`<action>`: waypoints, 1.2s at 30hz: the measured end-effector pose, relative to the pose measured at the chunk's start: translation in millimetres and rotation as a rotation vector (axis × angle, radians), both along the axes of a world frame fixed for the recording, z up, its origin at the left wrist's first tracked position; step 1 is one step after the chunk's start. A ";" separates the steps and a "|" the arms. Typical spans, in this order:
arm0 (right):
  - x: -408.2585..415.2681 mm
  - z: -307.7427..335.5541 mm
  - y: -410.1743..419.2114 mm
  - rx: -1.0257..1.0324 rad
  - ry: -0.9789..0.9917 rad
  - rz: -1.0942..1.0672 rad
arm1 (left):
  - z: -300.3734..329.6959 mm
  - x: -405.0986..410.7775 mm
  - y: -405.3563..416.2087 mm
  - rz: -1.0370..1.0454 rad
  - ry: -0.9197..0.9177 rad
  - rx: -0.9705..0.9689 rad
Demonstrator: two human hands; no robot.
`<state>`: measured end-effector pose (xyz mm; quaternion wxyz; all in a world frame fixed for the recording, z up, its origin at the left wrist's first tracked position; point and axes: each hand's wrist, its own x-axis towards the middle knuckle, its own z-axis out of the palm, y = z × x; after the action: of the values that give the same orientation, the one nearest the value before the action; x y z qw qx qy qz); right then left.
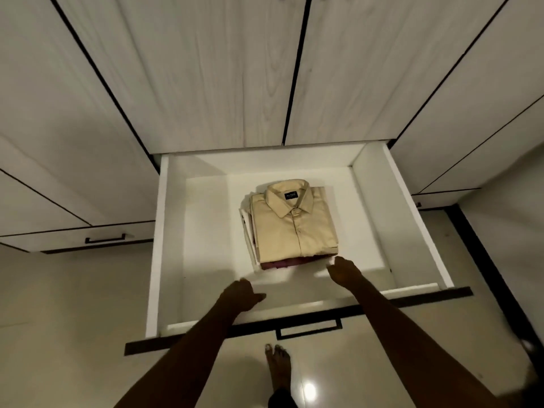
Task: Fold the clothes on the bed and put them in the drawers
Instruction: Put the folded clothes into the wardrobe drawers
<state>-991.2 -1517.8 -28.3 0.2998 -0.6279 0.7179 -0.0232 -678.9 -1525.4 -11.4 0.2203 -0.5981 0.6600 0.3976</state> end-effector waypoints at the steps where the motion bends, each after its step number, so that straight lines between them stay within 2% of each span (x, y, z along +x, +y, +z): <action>1: 6.3 4.5 11.3 -0.118 0.089 0.078 | 18.7 1.1 10.8 -0.003 0.001 0.040; 2: 12.7 11.8 19.7 -0.113 0.160 0.097 | 31.8 0.7 19.8 0.004 0.006 0.043; 3: 24.8 34.1 30.9 0.033 0.255 0.147 | 42.4 2.5 28.9 0.017 0.016 0.020; 6: 64.1 74.8 67.8 0.061 0.167 -0.025 | 67.0 9.2 59.8 -0.023 -0.039 -0.101; 8: 85.8 93.4 98.3 0.008 0.199 0.021 | 74.6 11.1 85.1 -0.067 -0.109 -0.256; 11: 97.2 92.4 131.7 -0.092 0.286 0.058 | 90.3 8.0 120.9 -0.036 -0.027 -0.430; 14: 101.6 78.3 153.4 -0.038 0.263 0.086 | 103.7 11.2 151.1 -0.113 0.013 -0.490; 24: 101.4 101.7 199.5 -0.129 0.216 0.062 | 119.2 8.6 184.5 -0.117 -0.012 -0.441; 28: 99.1 90.4 200.3 -0.100 0.246 0.098 | 117.5 2.5 185.1 -0.163 -0.049 -0.439; 33: 109.4 102.2 192.2 -0.100 0.210 0.025 | 116.5 -5.0 183.2 -0.197 -0.070 -0.449; 36: 107.9 108.0 182.1 -0.090 0.202 0.053 | 114.6 -7.0 172.4 -0.191 -0.053 -0.471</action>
<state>-883.3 -1335.7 79.6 0.1981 -0.6587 0.7257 0.0158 -685.9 -1353.0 103.2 0.1288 -0.5782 0.7818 0.1947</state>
